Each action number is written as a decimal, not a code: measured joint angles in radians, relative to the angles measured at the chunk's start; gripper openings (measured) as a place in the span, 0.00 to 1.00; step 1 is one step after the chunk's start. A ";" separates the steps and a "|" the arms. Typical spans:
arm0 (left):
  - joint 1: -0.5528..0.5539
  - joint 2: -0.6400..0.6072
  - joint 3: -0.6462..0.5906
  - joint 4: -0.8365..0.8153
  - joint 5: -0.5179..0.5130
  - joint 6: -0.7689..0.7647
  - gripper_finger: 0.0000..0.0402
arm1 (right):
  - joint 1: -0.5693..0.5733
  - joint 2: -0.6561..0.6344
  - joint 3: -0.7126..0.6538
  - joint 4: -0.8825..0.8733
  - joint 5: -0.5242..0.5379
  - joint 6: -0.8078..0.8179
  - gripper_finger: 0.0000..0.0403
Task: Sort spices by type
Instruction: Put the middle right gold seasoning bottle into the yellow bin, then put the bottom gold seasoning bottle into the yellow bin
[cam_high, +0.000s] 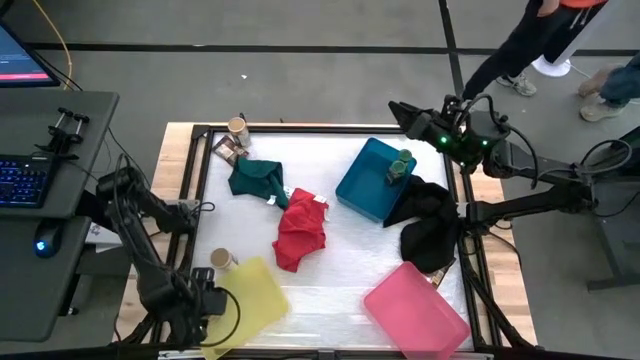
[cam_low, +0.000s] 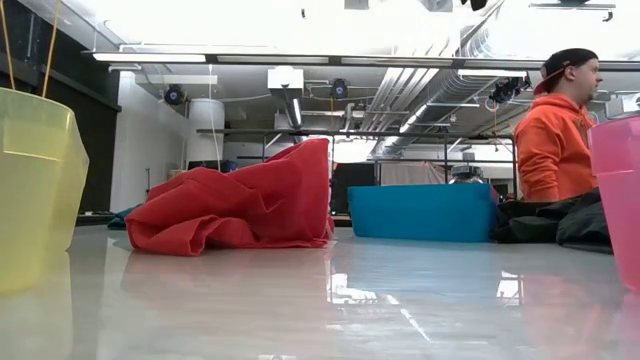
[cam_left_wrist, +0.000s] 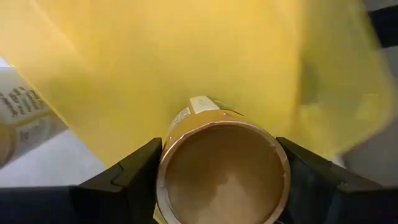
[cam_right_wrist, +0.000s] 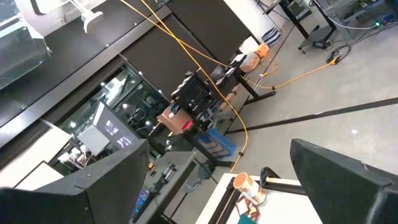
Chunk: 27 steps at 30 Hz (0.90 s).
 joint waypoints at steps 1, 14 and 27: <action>0.000 0.009 0.001 -0.015 -0.004 0.006 0.64 | 0.000 0.000 0.000 0.000 0.000 0.000 0.95; 0.002 -0.017 0.000 -0.035 0.111 -0.013 0.83 | 0.000 0.000 0.000 -0.001 -0.002 0.000 0.95; 0.067 -0.338 0.001 -0.203 -0.086 -0.108 0.83 | 0.000 0.000 0.000 -0.025 -0.002 0.000 0.95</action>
